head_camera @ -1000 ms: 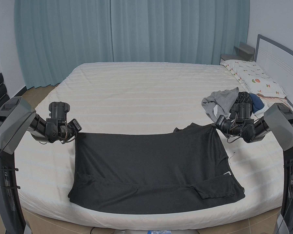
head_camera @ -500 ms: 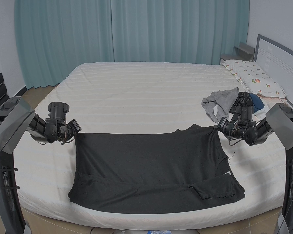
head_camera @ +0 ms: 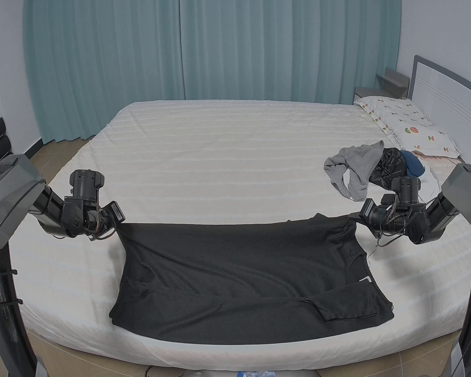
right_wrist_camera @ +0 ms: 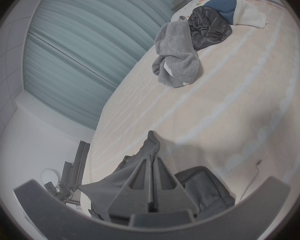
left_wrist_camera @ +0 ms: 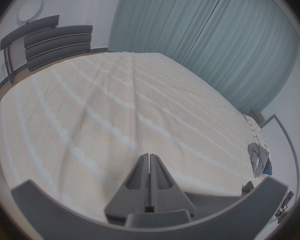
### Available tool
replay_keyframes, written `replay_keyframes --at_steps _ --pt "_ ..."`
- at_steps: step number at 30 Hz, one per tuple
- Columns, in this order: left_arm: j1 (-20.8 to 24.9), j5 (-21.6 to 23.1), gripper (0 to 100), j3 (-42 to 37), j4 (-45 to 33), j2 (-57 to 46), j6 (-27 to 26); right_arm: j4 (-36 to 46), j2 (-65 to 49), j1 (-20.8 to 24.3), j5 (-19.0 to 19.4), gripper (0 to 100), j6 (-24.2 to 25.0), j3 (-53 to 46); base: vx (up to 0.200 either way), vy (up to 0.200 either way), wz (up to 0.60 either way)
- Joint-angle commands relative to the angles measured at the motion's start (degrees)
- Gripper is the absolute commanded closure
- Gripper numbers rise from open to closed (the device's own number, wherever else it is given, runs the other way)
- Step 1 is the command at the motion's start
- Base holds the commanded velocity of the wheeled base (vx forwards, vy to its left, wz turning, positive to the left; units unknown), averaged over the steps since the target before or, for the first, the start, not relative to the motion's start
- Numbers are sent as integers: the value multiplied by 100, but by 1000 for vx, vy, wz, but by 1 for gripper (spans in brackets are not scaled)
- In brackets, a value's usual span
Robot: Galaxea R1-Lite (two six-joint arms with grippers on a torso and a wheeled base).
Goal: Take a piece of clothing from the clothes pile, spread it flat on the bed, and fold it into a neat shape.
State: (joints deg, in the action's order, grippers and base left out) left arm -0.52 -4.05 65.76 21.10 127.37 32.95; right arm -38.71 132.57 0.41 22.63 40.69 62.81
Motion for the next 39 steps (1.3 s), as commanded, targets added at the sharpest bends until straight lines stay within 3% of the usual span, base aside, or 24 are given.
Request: replay_keyframes --at_steps 1,8,16,26,27,28,29,35,39 --pt "-27 18 100 -573 17 -397 -113 -568 -610 -33 84 100 -9 -998 0 0 0" --pt "-27 53 100 -1153 26 -652 -122 -1544 -997 -156 295 100 -53 -2264 0 0 0" --pt "35 317 100 -1979 34 -889 -149 -1693 -856 -244 304 100 -967 -3160 0 0 0" --pt "255 317 100 -2647 395 -880 -157 -1965 -460 -244 260 100 -1529 -3556 0 0 0" --pt "255 317 0 -2647 395 -880 -157 -1965 -460 -244 260 100 -1529 -3556 0 0 0" --pt "316 317 0 -2700 395 -889 -157 -1974 -390 -244 242 100 -1529 -3512 0 0 0" --pt "351 317 0 -2726 403 -889 -157 -1974 -373 -244 260 0 -1520 -3494 0 0 0" --pt "378 326 0 -2761 377 -1170 -87 -1974 -601 -323 295 0 -1406 -3336 0 0 0" --pt "351 334 0 -2629 395 -1355 -43 -1886 -786 -358 277 0 -984 -2976 0 0 0"
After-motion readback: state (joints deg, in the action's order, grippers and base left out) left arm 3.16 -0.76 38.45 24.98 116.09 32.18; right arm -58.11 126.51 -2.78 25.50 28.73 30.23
